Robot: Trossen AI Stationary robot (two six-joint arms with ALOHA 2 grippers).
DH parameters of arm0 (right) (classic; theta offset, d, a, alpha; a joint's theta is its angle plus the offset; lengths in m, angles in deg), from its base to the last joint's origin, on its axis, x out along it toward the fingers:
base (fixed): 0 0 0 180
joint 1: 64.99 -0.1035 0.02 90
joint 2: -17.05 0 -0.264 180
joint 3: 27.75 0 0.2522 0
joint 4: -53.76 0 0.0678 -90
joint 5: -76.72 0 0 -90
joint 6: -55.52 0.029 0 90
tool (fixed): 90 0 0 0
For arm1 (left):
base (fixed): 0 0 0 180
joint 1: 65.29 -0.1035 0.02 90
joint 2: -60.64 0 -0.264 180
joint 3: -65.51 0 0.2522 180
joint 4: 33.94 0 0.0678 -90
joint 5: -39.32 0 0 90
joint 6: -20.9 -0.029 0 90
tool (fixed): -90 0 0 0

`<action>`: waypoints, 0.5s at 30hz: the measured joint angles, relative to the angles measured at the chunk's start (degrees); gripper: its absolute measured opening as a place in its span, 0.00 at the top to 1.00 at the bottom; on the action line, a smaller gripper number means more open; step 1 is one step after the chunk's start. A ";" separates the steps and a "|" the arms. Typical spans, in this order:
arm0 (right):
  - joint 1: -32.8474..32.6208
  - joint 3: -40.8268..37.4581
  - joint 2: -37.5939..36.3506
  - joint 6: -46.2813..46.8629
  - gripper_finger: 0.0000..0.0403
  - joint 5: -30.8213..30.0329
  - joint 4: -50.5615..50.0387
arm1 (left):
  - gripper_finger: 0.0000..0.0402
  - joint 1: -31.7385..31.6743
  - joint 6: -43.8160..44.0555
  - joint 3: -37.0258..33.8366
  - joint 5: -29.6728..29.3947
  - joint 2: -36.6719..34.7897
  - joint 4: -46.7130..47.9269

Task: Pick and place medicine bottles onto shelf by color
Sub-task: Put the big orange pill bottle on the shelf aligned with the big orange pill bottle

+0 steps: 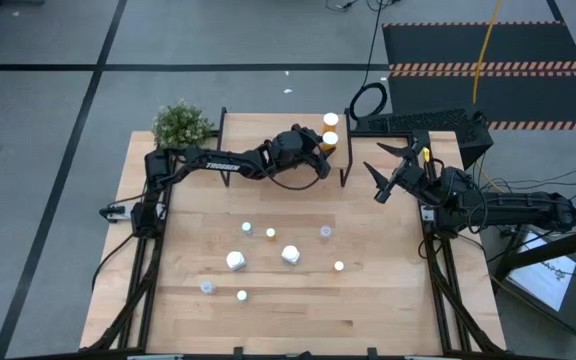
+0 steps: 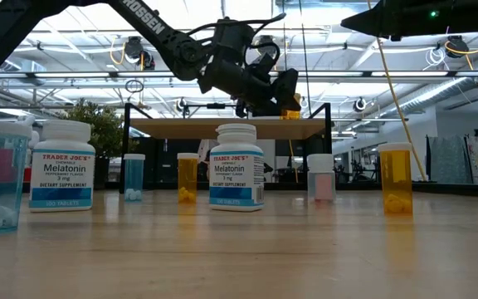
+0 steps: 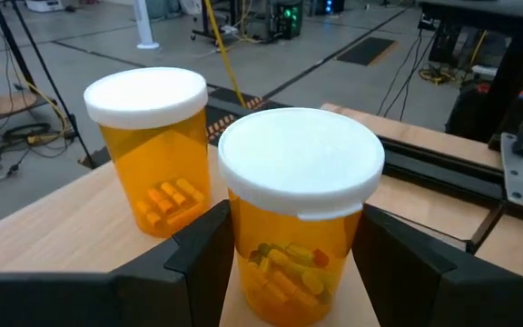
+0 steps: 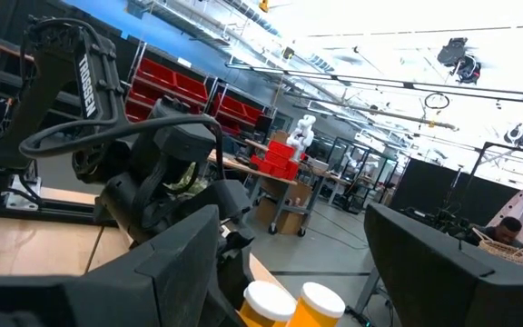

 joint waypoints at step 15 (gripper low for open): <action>0.00 0.00 0.00 -0.01 0.33 0.00 0.00 | 0.48 -0.02 0.45 0.00 1.42 0.00 0.00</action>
